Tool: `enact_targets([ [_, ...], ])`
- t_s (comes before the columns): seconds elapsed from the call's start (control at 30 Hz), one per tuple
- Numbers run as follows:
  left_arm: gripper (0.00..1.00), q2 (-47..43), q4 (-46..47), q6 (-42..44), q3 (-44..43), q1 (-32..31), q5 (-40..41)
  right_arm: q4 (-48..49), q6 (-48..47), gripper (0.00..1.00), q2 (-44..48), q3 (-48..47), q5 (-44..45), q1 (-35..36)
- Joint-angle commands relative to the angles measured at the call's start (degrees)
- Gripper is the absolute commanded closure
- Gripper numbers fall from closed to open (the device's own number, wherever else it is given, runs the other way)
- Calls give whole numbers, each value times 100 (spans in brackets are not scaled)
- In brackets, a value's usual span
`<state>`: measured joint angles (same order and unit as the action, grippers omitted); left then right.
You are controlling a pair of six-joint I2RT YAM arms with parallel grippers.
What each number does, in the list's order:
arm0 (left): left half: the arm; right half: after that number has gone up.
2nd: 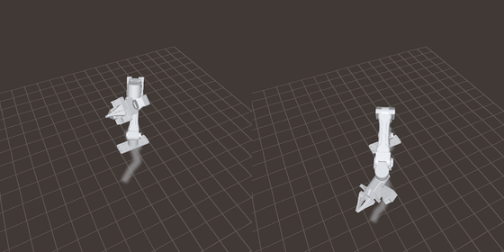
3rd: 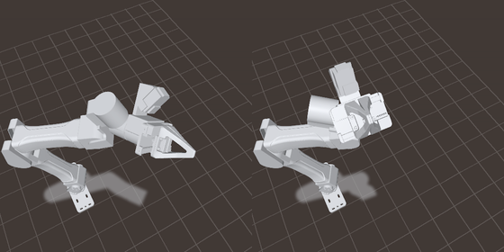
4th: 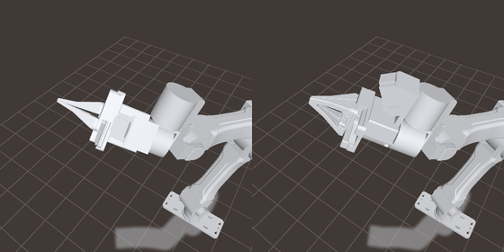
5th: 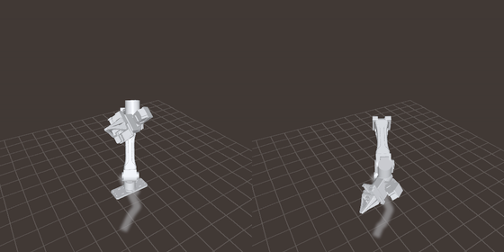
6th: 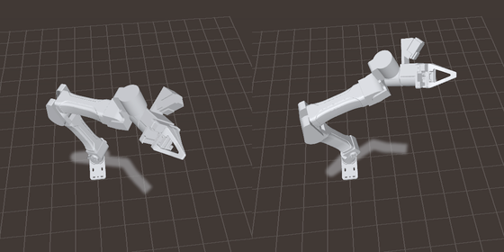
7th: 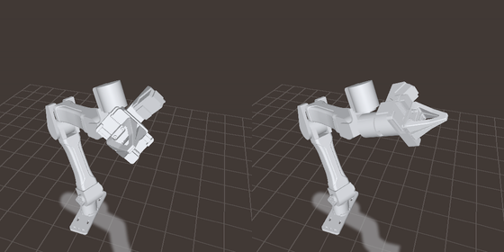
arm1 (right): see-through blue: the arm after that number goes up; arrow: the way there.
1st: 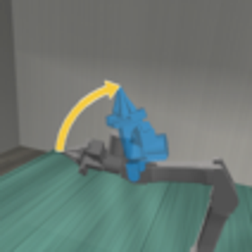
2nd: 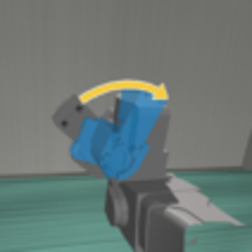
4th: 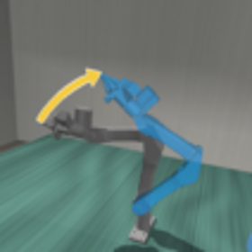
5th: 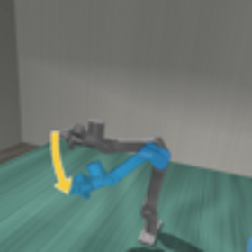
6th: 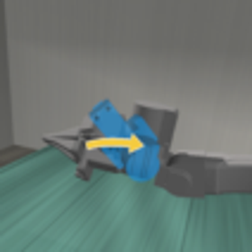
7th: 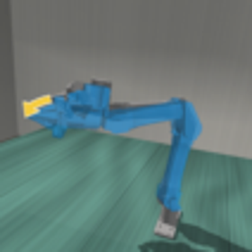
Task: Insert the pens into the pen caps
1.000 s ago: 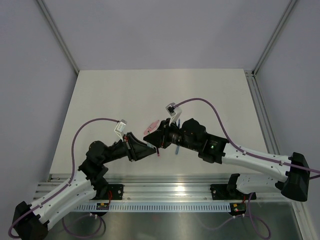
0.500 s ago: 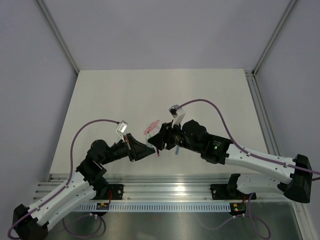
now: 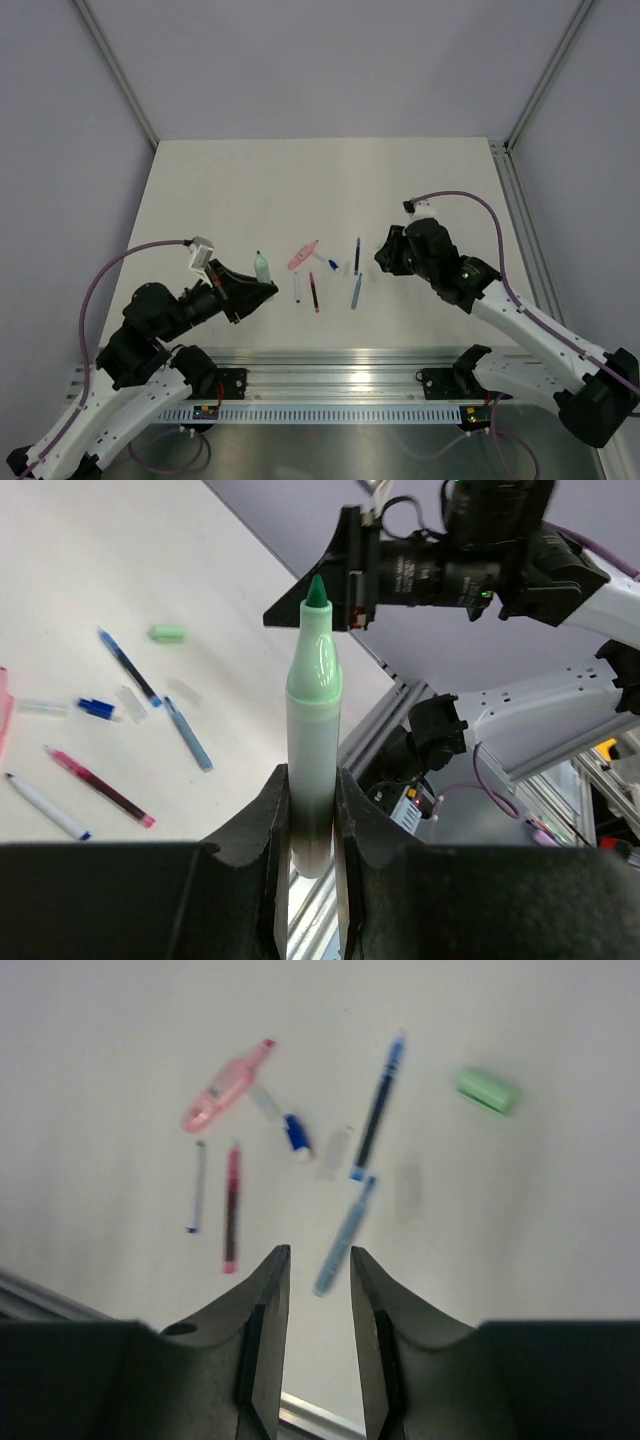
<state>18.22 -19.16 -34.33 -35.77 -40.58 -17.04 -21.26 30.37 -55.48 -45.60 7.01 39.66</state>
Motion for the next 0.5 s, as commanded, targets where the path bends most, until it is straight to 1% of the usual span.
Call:
enact_targets([
  [0.0, 100, -282, -895, 681, -422, -20, 516, -1246, -751, 62, -915, -773, 564, -256],
  [0.03, 100, -362, -966, 769, -440, -12, 578, -1415, -865, 61, -1181, -949, 704, -283],
  [0.07, 100, -432, -1002, 796, -396, -12, 622, -1556, -1179, 60, -1723, -1307, 923, -336],
  [0.1, 100, -581, -1002, 822, -370, -12, 649, -1766, -1383, 59, -1981, -1476, 1012, -371],
  [0.13, 100, -635, -1002, 857, -326, -12, 632, -1829, -1889, 60, -2245, -1756, 1170, -397],
  [0.17, 100, -661, -994, 866, -299, -12, 614, -1856, -2182, 60, -2691, -1846, 1276, -424],
  [0.27, 100, -688, -1055, 936, -299, -12, 448, -1698, -3245, 60, -3343, -2039, 1304, -547],
  [0.3, 100, -697, -1038, 937, -282, -12, 343, -1532, -3431, 60, -3424, -2058, 1269, -617],
  [0.33, 100, -714, -1029, 963, -273, -12, 289, -1374, -3807, 58, -3547, -1997, 1164, -661],
  [0.47, 100, -784, -1029, 1016, -238, -12, 96, -776, -4407, 53, -3846, -2066, 803, -881],
])
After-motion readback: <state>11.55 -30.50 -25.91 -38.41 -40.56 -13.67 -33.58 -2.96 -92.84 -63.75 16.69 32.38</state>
